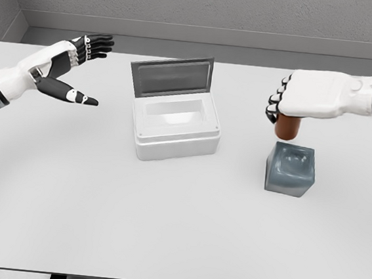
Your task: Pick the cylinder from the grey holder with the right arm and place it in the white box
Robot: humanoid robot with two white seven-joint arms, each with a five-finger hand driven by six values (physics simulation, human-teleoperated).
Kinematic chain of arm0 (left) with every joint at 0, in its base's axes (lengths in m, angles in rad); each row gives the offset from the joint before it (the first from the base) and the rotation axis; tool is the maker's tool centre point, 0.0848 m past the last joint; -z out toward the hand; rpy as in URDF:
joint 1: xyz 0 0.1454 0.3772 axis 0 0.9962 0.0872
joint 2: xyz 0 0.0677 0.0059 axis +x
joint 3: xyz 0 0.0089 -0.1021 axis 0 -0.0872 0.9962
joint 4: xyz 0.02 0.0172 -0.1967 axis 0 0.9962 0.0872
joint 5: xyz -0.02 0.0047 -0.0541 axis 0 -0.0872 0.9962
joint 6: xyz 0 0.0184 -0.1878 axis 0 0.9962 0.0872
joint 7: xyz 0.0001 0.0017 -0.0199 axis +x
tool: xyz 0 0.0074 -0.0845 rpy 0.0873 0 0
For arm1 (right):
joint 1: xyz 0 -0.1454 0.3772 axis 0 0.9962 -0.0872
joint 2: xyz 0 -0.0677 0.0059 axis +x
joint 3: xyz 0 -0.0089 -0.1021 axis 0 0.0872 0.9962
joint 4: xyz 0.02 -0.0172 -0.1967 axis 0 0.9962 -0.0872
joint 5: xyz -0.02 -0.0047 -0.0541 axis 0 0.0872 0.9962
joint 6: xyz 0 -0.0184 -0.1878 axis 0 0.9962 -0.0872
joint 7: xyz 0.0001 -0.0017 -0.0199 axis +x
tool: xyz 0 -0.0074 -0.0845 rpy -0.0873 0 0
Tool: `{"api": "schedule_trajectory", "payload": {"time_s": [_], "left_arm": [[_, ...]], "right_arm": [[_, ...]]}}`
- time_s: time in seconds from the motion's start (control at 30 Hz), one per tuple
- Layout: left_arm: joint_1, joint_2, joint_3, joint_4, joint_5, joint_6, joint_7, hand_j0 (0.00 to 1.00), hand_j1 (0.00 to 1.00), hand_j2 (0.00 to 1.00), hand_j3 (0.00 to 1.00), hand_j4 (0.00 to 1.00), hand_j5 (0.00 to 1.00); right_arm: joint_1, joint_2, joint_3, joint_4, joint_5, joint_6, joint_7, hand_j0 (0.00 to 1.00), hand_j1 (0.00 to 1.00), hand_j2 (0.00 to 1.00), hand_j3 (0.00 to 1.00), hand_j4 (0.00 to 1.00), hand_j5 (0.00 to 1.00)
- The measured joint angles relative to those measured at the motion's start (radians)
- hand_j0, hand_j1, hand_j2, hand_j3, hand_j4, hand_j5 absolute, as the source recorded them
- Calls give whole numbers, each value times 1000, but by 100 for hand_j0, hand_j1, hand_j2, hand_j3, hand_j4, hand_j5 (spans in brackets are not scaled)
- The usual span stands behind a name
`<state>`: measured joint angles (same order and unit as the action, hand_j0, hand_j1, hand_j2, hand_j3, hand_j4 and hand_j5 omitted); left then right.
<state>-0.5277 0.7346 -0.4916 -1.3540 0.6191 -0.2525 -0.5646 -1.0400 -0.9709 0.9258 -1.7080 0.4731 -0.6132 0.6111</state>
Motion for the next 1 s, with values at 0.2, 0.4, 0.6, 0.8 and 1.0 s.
{"api": "schedule_trajectory", "payload": {"time_s": [0.2, 0.4, 0.6, 0.8, 1.0], "left_arm": [[0, -2, 0, 0, -1, 0, 0, 100, 100, 100, 100, 100, 100], [2, -2, 0, 0, -1, 0, 0, 100, 100, 100, 100, 100, 100], [2, -1, 0, 0, 0, 0, 0, 100, 100, 100, 100, 100, 100], [0, 2, 0, 1, 0, 0, 0, 100, 100, 100, 100, 100, 100], [0, 2, 0, 1, 0, 0, 0, 100, 100, 100, 100, 100, 100]], "right_arm": [[-17, 44, 0, 31, 1, 0, 0, 42, 42, 42, 42, 42, 42], [-40, 92, 0, 60, 1, 0, 0, 42, 42, 42, 42, 42, 42], [-61, 150, 3, 111, 2, 0, 0, 42, 42, 42, 42, 42, 42], [-71, 197, 4, 139, 4, 0, 0, 42, 42, 42, 42, 42, 42], [-83, 256, 6, 190, 15, 0, 0, 42, 42, 42, 42, 42, 42]]}}
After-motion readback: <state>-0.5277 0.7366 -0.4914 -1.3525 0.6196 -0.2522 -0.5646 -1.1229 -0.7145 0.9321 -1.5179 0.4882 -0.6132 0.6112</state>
